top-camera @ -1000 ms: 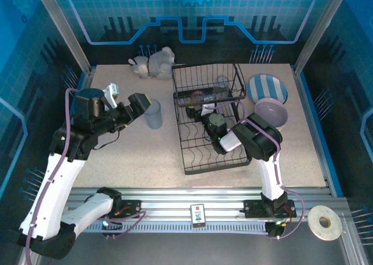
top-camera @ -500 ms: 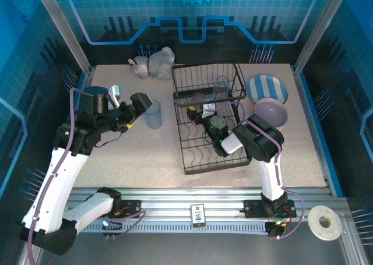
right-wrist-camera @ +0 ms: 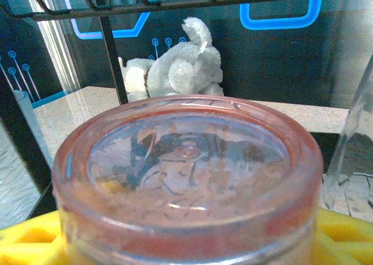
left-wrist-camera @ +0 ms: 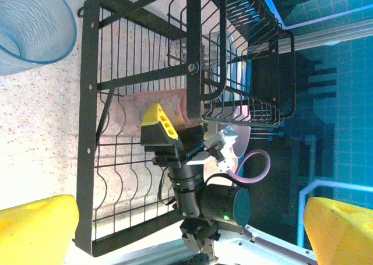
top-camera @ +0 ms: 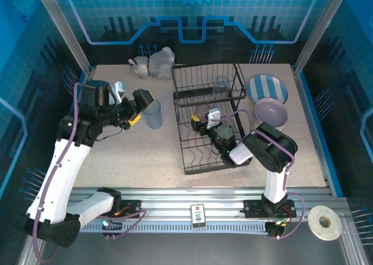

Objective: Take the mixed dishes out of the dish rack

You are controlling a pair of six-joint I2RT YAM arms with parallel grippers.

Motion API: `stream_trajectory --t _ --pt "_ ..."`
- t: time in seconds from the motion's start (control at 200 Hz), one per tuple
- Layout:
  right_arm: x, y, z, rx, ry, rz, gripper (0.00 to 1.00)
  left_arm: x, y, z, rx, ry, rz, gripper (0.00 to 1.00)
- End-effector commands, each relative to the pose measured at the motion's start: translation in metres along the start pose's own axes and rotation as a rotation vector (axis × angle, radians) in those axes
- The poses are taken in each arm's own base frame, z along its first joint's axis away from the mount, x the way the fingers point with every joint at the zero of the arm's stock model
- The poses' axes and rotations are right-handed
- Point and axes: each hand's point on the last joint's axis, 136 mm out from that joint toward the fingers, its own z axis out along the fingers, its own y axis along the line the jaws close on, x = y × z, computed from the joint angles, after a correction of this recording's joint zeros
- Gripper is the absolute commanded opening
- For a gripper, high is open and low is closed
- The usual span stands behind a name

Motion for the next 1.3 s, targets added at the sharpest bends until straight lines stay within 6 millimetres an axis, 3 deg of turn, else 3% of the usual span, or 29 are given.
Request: stream_trajectory --t 0.0,0.155,0.38,0.49,0.775,1.036,1.296 --pt "-0.025 0.002 -0.016 0.007 -0.064 0.051 0.59 -0.002 -0.016 -0.001 0.124 0.021 -0.035 0.99" --pt "-0.032 0.002 -0.038 0.003 -0.073 0.083 0.58 -0.009 -0.021 0.01 0.241 0.02 -0.087 0.99" --pt "-0.054 -0.005 -0.072 0.015 -0.102 0.167 0.54 -0.016 -0.029 0.015 0.254 0.007 0.01 0.99" --pt "-0.064 -0.003 -0.08 0.011 -0.02 0.187 0.53 -0.014 -0.036 0.019 0.262 0.018 0.078 0.99" --pt "-0.11 -0.026 -0.113 0.08 0.128 0.312 0.53 0.011 -0.053 0.046 0.262 0.064 0.265 0.99" --pt "-0.116 -0.049 -0.144 0.175 0.263 0.521 0.51 0.032 -0.065 0.065 0.306 0.048 0.442 0.97" --pt "-0.128 -0.06 -0.153 0.198 0.327 0.766 0.5 0.055 -0.083 0.08 0.433 0.008 0.656 0.97"
